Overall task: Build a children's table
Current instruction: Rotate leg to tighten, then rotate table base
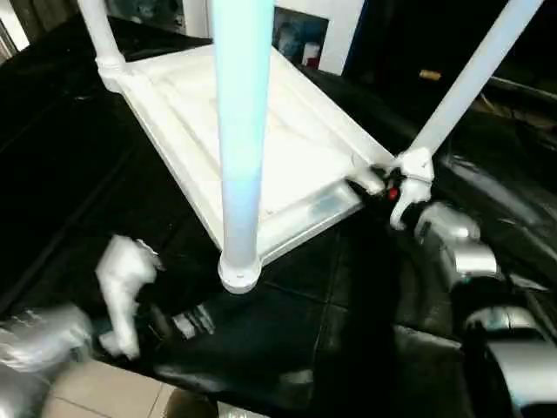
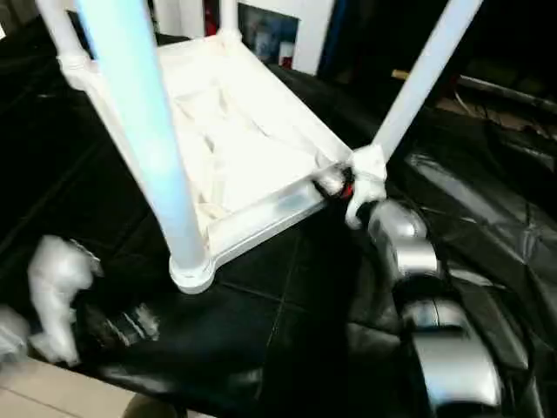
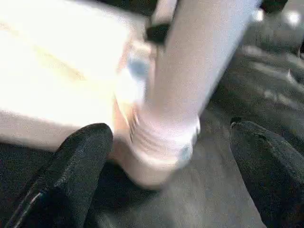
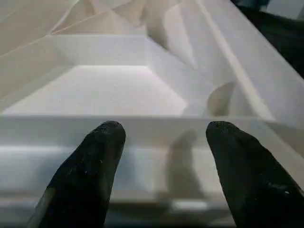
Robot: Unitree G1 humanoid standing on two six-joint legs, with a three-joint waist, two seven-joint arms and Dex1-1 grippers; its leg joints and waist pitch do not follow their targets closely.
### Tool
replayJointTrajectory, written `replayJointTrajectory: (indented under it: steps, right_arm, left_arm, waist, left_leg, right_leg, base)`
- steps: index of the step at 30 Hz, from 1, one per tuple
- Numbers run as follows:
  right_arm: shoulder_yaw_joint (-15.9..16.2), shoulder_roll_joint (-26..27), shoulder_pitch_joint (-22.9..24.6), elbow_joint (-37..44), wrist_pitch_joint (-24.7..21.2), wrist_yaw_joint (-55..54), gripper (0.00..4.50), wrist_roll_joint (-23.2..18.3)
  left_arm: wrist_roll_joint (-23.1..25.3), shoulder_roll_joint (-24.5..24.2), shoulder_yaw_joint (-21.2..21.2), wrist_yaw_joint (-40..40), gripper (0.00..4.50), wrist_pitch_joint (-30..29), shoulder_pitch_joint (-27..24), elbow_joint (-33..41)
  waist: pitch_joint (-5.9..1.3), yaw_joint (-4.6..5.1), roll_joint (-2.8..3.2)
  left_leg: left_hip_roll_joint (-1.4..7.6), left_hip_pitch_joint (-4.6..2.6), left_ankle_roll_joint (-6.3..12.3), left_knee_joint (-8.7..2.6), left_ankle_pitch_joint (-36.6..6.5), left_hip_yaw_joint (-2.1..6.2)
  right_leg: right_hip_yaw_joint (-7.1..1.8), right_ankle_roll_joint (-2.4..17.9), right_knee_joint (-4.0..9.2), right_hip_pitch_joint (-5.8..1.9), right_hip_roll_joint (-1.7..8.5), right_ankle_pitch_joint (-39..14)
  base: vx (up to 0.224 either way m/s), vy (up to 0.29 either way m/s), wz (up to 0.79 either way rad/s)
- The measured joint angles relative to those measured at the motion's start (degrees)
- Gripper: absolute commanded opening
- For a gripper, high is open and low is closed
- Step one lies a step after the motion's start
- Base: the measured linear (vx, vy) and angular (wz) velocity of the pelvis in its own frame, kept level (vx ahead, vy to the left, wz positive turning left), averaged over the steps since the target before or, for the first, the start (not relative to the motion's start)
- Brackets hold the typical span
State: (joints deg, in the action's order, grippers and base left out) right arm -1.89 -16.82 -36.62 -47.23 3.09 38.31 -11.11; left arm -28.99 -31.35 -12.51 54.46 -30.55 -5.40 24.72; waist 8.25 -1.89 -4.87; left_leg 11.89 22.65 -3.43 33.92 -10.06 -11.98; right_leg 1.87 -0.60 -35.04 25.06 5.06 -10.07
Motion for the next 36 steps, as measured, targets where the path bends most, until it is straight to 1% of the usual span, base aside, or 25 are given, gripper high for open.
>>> replayJointTrajectory:
  steps: [3, 4, 7, 8, 10, 13, 15, 17, 19, 21, 23, 26, 28, 29, 31, 36]
  right_arm:
    - [-0.30, -1.21, 1.74, 2.53, -0.73, -2.25, 3.11, 0.21]
    - [-0.96, -1.83, 3.26, 4.42, -0.99, -3.46, 3.11, 0.25]
    - [-2.85, -2.17, 6.75, 8.86, -1.28, -8.85, 3.11, 1.04]
    - [-3.28, -2.16, 7.24, 9.42, -1.33, -10.68, 3.11, 1.65]
    - [-5.42, -2.61, 8.95, 11.60, -2.35, -16.89, 3.11, 3.17]
    - [-8.25, -2.95, 10.17, 13.52, -4.08, -22.02, 3.11, 3.50]
    - [-9.01, -3.18, 11.07, 14.50, -5.42, -23.46, 3.11, 3.49]
    - [-8.73, -3.12, 12.25, 15.25, -6.50, -23.39, 3.11, 3.53]
    - [-6.02, -2.93, 12.35, 14.53, -7.61, -22.78, 3.11, 5.25]
    - [-2.71, -1.10, 11.61, 12.73, -7.88, -22.74, 3.11, 7.47]
    - [-1.25, 1.24, 10.42, 10.41, -7.82, -22.66, 3.11, 8.02]
    - [-0.36, 3.08, 6.89, 7.10, -7.25, -22.23, 3.11, 8.59]
    - [-0.04, 3.80, 4.95, 4.82, -6.72, -22.31, 3.11, 9.16]
    - [-0.01, 4.09, 4.28, 3.73, -6.54, -22.25, 3.11, 9.21]
    - [0.04, 4.72, 3.05, 1.62, -6.05, -22.19, 3.11, 9.46]
    - [0.35, 5.55, 1.87, -0.60, -4.72, -21.56, 3.11, 9.58]
  left_arm:
    - [-0.62, 1.11, 0.79, -0.04, 4.47, 0.62, 3.81, -1.57]
    - [-0.61, 1.86, 1.85, -0.03, 4.47, 0.80, 5.77, -2.73]
    - [-0.65, 4.94, 4.33, -0.22, 4.47, 1.60, 11.25, -5.83]
    - [-0.69, 5.62, 4.88, -0.23, 4.47, 1.85, 12.52, -6.36]
    - [-1.04, 7.53, 5.91, -0.27, 4.47, 2.55, 15.99, -9.33]
    - [-1.06, 8.52, 6.49, -0.37, 4.47, 3.65, 18.31, -12.61]
    - [-0.53, 8.92, 6.91, -0.60, 4.47, 4.67, 19.61, -14.63]
    - [-0.12, 9.25, 7.76, -0.44, 4.47, 5.08, 20.83, -15.88]
    - [-0.13, 10.49, 9.36, 0.20, 4.47, 4.61, 22.84, -16.29]
    - [-0.72, 12.44, 11.87, 0.84, 4.47, 4.31, 25.10, -15.89]
    - [-1.29, 14.14, 14.23, 1.15, 4.47, 4.04, 25.94, -15.14]
    - [-1.43, 16.38, 17.70, 1.13, 4.47, 3.81, 26.26, -14.80]
    - [-1.21, 17.88, 19.88, 1.41, 4.47, 3.92, 26.40, -14.85]
    - [-0.99, 18.07, 20.31, 1.57, 4.47, 3.99, 26.68, -15.04]
    - [0.10, 18.90, 21.94, 1.74, 4.47, 4.15, 28.41, -16.43]
    - [1.64, 20.75, 25.11, 2.23, 4.47, 4.70, 30.24, -18.08]
  waist:
    - [-0.05, -0.14, -0.07]
    - [-0.06, -0.54, -0.05]
    - [-0.10, -0.69, 0.00]
    - [-0.11, -0.61, 0.00]
    - [-0.18, -0.50, 0.21]
    - [-0.22, -0.09, 0.27]
    - [-0.24, 0.12, 0.29]
    - [-0.27, 0.11, 0.29]
    - [-0.27, 0.18, 0.29]
    - [-0.28, 0.20, 0.28]
    - [-0.32, 0.19, 0.35]
    - [-0.38, 0.10, 0.46]
    - [-0.43, 0.07, 0.39]
    - [-0.46, 0.05, 0.36]
    - [-0.46, 0.22, 0.36]
    - [-0.46, 0.72, 0.34]
  left_leg:
    - [-0.02, -0.08, 0.01, 0.09, 0.09, -0.03]
    - [-0.03, -0.09, 0.00, 0.11, 0.12, -0.02]
    - [-0.03, -0.17, -0.17, 0.12, 0.26, -0.07]
    - [-0.03, -0.20, -0.19, 0.12, 0.30, -0.07]
    - [-0.02, -0.30, -0.24, 0.13, 0.37, -0.06]
    - [-0.01, -0.55, -0.39, 0.13, 0.46, -0.04]
    - [0.01, -0.63, -0.42, 0.13, 0.48, 0.09]
    - [0.03, -0.63, -0.46, 0.13, 0.50, 0.32]
    - [0.03, -0.62, -0.48, 0.14, 0.51, 0.35]
    - [0.02, -0.62, -0.50, 0.19, 0.53, 0.36]
    - [0.01, -0.61, -0.50, 0.23, 0.53, 0.35]
    - [0.01, -0.50, -0.50, 0.47, 0.53, 0.33]
    - [0.01, -0.45, -0.47, 0.47, 0.51, 0.32]
    - [0.01, -0.44, -0.47, 0.48, 0.50, 0.33]
    - [0.01, -0.45, -0.46, 0.48, 0.50, 0.30]
    - [0.04, -0.54, -0.46, 0.47, 0.50, 0.31]
  right_leg:
    - [-0.10, 0.12, -0.08, -0.09, 0.01, 0.09]
    - [-0.10, 0.13, -0.08, -0.12, 0.01, 0.10]
    - [-0.21, 0.12, -0.24, -0.10, 0.01, 0.18]
    - [-0.22, 0.11, -0.29, -0.10, 0.00, 0.21]
    - [-0.26, 0.08, -0.39, -0.10, -0.04, 0.25]
    - [-0.47, 0.07, -0.72, -0.10, -0.17, 0.25]
    - [-0.74, 0.08, -0.79, -0.05, -0.47, 0.32]
    - [-0.88, 0.08, -0.79, -0.04, -0.73, 0.40]
    - [-0.93, 0.08, -0.79, 0.02, -0.78, 0.51]
    - [-0.95, 0.15, -0.80, 0.04, -0.78, 0.57]
    - [-1.01, 0.16, -0.81, 0.04, -0.77, 0.59]
    - [-1.05, 0.21, -0.84, 0.04, -0.76, 0.62]
    - [-1.05, 0.21, -0.79, 0.04, -0.76, 0.61]
    - [-1.04, 0.22, -0.78, 0.05, -0.77, 0.62]
    - [-1.06, 0.22, -0.79, 0.06, -0.77, 0.62]
    - [-1.06, 0.22, -0.87, 0.06, -0.80, 0.62]
  base:
    - [0.000, 0.000, 0.00]
    - [0.000, 0.000, 0.00]
    - [0.000, 0.000, 0.00]
    - [0.000, 0.000, 0.00]
    - [0.000, 0.000, 0.00]
    - [0.000, 0.000, 0.00]
    - [0.000, 0.000, 0.00]
    - [0.000, 0.000, 0.00]
    - [0.000, 0.000, 0.00]
    - [0.000, 0.000, 0.00]
    - [0.000, 0.000, 0.00]
    - [0.000, 0.000, 0.00]
    - [0.000, 0.000, 0.00]
    - [0.000, 0.000, 0.00]
    - [0.000, 0.000, 0.00]
    - [0.000, 0.000, 0.00]
